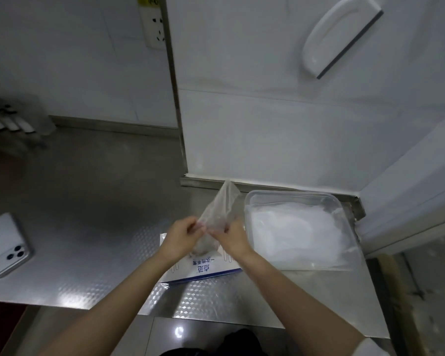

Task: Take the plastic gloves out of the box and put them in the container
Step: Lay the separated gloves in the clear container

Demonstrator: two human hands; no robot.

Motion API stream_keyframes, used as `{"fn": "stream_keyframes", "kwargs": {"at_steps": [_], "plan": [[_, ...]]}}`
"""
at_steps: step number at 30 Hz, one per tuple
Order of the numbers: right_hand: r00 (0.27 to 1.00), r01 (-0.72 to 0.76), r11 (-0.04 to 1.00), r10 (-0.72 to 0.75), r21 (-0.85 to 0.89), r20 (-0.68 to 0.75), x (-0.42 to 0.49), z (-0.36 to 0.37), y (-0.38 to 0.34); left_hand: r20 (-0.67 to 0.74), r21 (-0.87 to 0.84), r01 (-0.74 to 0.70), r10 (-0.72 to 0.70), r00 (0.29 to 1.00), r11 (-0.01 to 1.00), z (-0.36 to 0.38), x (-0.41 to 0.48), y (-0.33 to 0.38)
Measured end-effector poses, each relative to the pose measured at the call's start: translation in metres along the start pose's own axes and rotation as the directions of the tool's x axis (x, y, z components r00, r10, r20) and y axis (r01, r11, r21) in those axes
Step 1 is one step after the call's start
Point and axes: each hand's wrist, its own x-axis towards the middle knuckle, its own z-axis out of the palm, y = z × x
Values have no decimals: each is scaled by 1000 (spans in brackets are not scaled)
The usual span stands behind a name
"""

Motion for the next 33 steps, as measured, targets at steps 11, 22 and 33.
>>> {"fn": "stream_keyframes", "kwargs": {"at_steps": [11,22,33], "plan": [[979,198,980,-197,10,-55,-26,-36,-39,-51,-295,48,-66,997,954,-19,-13,15],[977,208,978,-208,3,-52,-56,-85,-16,-60,-118,182,-190,980,976,-4,-2,27],[970,209,953,-174,-219,168,-49,-190,-12,354,-238,-41,126,927,970,21,18,92]]}}
